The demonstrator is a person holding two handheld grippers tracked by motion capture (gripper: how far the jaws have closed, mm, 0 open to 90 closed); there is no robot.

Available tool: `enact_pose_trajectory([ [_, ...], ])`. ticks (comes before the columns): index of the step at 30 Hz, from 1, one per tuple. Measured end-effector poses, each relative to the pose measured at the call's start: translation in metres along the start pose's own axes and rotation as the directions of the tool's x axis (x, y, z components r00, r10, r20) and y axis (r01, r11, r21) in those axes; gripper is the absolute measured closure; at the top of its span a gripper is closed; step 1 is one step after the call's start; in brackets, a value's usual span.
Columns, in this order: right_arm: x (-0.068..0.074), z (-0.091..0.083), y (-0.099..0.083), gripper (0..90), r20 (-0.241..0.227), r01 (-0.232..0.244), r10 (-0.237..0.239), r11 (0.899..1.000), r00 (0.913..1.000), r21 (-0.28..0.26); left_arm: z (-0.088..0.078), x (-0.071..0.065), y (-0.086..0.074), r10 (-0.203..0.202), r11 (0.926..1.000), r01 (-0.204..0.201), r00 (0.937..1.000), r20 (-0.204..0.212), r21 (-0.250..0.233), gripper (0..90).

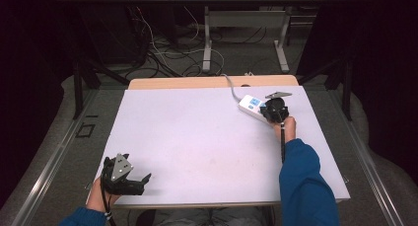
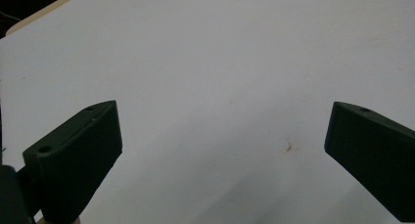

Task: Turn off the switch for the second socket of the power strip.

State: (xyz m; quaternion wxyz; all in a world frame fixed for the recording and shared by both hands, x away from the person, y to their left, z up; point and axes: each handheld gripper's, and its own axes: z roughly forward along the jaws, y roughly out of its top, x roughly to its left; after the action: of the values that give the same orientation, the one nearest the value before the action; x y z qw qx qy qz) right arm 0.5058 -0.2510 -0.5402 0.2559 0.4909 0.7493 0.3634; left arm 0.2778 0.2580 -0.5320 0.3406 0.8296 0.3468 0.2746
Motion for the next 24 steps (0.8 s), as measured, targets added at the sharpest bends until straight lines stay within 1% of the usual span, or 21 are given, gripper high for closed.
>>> enact_pose_trajectory([
  [3,-0.0010,0.0000,-0.0008,90.0,-0.008,-0.006,0.006,1.000,1.0000,-0.004,0.0000,0.0001,0.0000,0.000,1.0000,0.000,1.0000,0.000,0.001,0.6],
  [9,-0.0010,0.0005,-0.0011,90.0,-0.011,0.002,-0.002,1.000,0.9999,-0.008,-0.0001,-0.0002,0.0003,0.002,1.0000,-0.002,1.0000,0.002,0.007,0.6],
  [10,0.0006,0.0008,-0.0007,90.0,0.004,0.002,-0.001,1.000,1.0000,-0.005,-0.0002,-0.0002,0.0003,0.002,1.0000,-0.002,1.0000,0.002,0.007,0.6],
  [12,0.0008,0.0010,-0.0008,90.0,0.004,0.006,-0.006,1.000,1.0000,-0.007,0.0000,-0.0003,0.0002,0.002,1.0000,-0.002,1.0000,0.000,0.004,0.6],
  [18,0.0016,0.0014,-0.0007,90.0,0.008,0.001,-0.001,1.000,1.0000,-0.009,0.0001,-0.0003,0.0001,0.001,1.0000,-0.001,1.0000,0.000,0.002,0.6],
  [19,0.0013,0.0015,-0.0007,90.0,0.009,0.007,-0.007,1.000,0.9999,-0.010,0.0000,-0.0004,0.0001,0.001,1.0000,-0.001,1.0000,0.000,0.002,0.6],
  [22,0.0018,0.0019,-0.0009,90.0,0.011,-0.003,0.003,1.000,0.9999,-0.013,-0.0002,-0.0003,0.0002,0.002,1.0000,-0.002,1.0000,0.002,0.006,0.6],
  [24,0.0026,0.0019,-0.0007,90.0,0.012,0.008,-0.007,1.000,0.9999,-0.013,0.0001,-0.0004,0.0001,0.001,1.0000,-0.001,1.0000,-0.001,0.001,0.6],
])
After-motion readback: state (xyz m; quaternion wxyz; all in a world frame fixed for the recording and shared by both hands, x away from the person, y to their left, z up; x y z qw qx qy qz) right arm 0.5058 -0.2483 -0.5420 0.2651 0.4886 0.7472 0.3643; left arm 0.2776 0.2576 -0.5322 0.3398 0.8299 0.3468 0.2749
